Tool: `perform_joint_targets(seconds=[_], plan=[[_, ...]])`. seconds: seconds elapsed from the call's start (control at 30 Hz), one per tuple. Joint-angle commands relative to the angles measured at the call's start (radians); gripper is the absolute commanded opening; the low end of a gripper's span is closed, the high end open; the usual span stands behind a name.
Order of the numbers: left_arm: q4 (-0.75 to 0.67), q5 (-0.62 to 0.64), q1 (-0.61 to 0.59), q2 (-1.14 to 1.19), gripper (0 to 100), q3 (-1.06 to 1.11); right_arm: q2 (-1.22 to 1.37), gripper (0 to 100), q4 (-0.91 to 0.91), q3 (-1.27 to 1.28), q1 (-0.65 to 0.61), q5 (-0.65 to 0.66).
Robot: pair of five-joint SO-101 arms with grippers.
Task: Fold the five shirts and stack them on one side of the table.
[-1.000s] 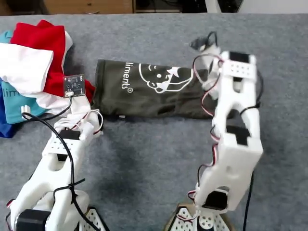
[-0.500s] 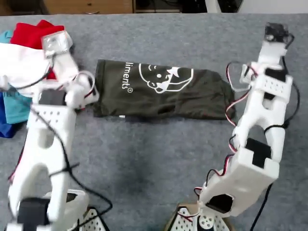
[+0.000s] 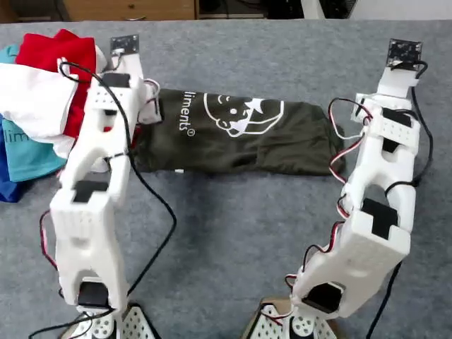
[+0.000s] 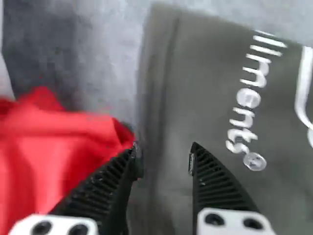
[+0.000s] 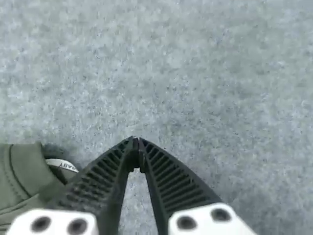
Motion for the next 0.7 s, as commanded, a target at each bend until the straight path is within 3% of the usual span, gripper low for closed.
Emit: perform_joint_targets(seconds=[0.0, 0.33, 0.47, 0.67], plan=[[0.095, -0.058, -0.055, 0.174, 17, -0.373, -0.01, 0.2, -0.028, -0.031, 0.015, -0.005], [0.315, -0.158, -0.048, 0.59, 17, -0.98, -0.008, 0.2, -0.028, -0.031, 0.013, -0.005], [0.373, -0.157, -0.052, 0.641, 17, -1.117, -0.008, 0.2, -0.028, -0.03, 0.013, -0.003], [0.436, -0.157, -0.058, 0.562, 17, -1.114, -0.008, 0.2, -0.028, -0.028, 0.012, -0.003]])
